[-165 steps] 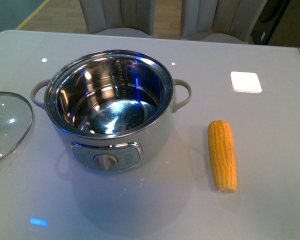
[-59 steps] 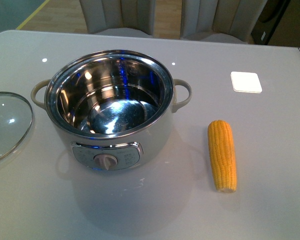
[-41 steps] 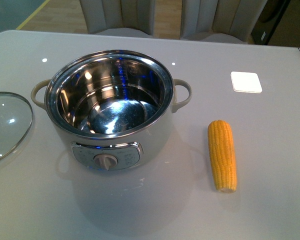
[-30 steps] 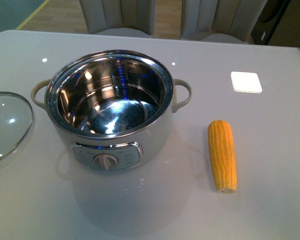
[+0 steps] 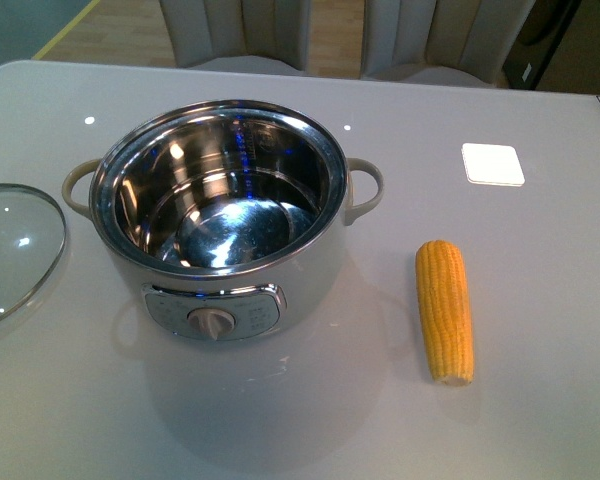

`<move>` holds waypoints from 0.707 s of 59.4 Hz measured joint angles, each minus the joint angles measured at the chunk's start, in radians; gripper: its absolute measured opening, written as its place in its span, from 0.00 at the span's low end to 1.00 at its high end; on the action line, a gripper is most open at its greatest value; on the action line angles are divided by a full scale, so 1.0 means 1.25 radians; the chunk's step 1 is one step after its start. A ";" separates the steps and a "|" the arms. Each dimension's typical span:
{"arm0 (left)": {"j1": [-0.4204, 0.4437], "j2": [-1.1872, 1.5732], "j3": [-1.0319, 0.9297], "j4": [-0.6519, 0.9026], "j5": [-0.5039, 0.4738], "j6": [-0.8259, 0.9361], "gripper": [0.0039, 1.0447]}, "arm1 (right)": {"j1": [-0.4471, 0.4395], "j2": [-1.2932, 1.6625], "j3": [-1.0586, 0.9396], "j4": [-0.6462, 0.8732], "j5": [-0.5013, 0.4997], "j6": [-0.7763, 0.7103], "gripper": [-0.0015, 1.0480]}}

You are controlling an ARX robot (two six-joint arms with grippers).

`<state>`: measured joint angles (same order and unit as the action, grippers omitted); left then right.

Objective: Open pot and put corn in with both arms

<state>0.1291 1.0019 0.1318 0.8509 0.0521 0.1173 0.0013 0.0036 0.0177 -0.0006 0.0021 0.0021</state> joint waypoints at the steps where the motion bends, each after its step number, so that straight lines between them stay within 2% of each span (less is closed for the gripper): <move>1: 0.000 0.000 0.000 0.000 0.000 0.000 0.94 | 0.000 0.000 0.000 0.000 0.000 0.000 0.92; 5: 0.000 0.000 0.000 0.002 0.008 -0.004 0.93 | 0.000 0.000 0.000 0.000 0.000 0.000 0.92; 10: -0.002 -0.018 -0.013 0.003 0.046 -0.047 0.80 | 0.000 0.000 0.000 0.000 0.000 0.000 0.92; 11: -0.007 -0.019 -0.030 0.029 0.047 -0.061 0.73 | 0.000 0.000 0.000 0.000 0.000 0.000 0.92; 16: -0.018 -0.038 -0.060 0.029 0.041 -0.075 0.59 | 0.000 0.000 0.000 0.000 0.000 0.000 0.92; 21: -0.032 -0.091 -0.076 -0.015 0.026 -0.083 0.44 | 0.000 0.000 0.000 0.000 0.000 0.000 0.92; 26: -0.080 -0.148 -0.083 -0.060 -0.036 -0.087 0.30 | 0.000 0.000 0.000 0.000 0.000 0.000 0.92; 28: -0.097 -0.188 -0.087 -0.093 -0.036 -0.087 0.20 | 0.000 0.000 0.000 0.000 0.000 0.000 0.92; 33: -0.100 -0.245 -0.095 -0.144 -0.042 -0.090 0.03 | 0.000 0.000 0.000 0.000 0.000 0.000 0.92; 42: -0.101 -0.352 -0.095 -0.242 -0.042 -0.092 0.03 | 0.000 0.000 0.000 0.000 0.000 0.000 0.92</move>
<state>0.0029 0.5617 0.0132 0.5488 -0.0006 0.0025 0.0013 0.0036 0.0177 -0.0006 0.0021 0.0021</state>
